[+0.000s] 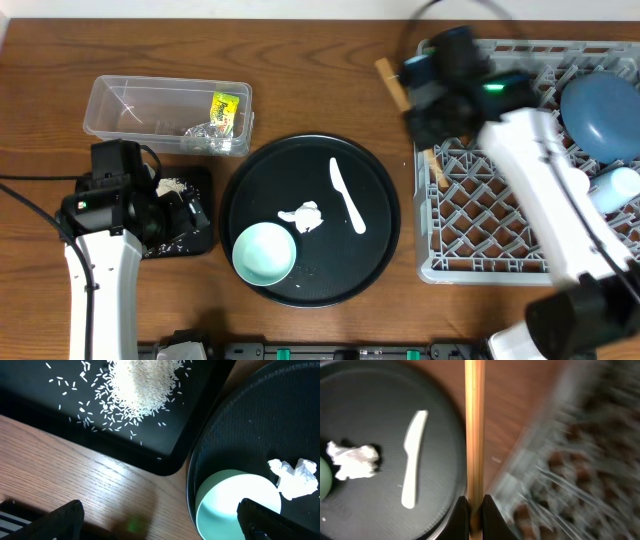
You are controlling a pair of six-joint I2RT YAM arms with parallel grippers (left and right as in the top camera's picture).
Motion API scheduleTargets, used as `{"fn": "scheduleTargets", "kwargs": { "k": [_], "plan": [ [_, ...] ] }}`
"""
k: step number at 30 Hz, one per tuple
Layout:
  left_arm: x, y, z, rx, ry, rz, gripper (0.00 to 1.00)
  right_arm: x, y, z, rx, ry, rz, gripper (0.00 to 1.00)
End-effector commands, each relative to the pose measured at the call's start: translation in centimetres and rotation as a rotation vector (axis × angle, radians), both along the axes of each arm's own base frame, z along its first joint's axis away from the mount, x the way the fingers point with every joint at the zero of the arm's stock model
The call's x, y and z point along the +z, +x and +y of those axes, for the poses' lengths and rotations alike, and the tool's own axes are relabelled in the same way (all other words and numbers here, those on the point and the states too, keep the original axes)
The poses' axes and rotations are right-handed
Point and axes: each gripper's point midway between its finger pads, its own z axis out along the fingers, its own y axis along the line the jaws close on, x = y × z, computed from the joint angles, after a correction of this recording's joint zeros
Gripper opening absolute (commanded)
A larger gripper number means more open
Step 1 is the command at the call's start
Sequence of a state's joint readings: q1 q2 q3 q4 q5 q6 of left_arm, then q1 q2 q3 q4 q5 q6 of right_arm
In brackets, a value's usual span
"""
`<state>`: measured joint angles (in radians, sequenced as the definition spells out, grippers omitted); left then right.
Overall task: Sort waste into correct bins and load items into the dishwasher rack
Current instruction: 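Carry chopstick with right gripper and drop it into rack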
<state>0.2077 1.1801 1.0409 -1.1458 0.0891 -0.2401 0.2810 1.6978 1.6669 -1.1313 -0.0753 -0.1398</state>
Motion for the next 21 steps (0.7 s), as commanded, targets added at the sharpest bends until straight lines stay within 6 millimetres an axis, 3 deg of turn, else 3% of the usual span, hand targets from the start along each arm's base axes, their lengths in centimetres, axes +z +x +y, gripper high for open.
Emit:
{"fn": "scheduleTargets", "kwargs": {
  "k": [1,4,11,21],
  "plan": [
    [0.3,0.1,0.5,0.021,0.018,-0.008,0.99,-1.0,0.0,-5.3,-0.164,-0.079,0.051,0.01],
    [0.4,0.1,0.5,0.022,0.018,-0.009,0.99,-2.6,-1.3,-8.8,-0.261,-0.104,0.132,0.01],
    [0.4,0.1,0.5,0.022,0.018,-0.008,0.99,-7.8,-4.6,-13.0,-0.405,-0.148,0.288,0.01],
    [0.4,0.1,0.5,0.022,0.018,-0.008,0.99,-12.7,-6.1,-13.8,-0.445,-0.167,0.321,0.01]
  ]
}}
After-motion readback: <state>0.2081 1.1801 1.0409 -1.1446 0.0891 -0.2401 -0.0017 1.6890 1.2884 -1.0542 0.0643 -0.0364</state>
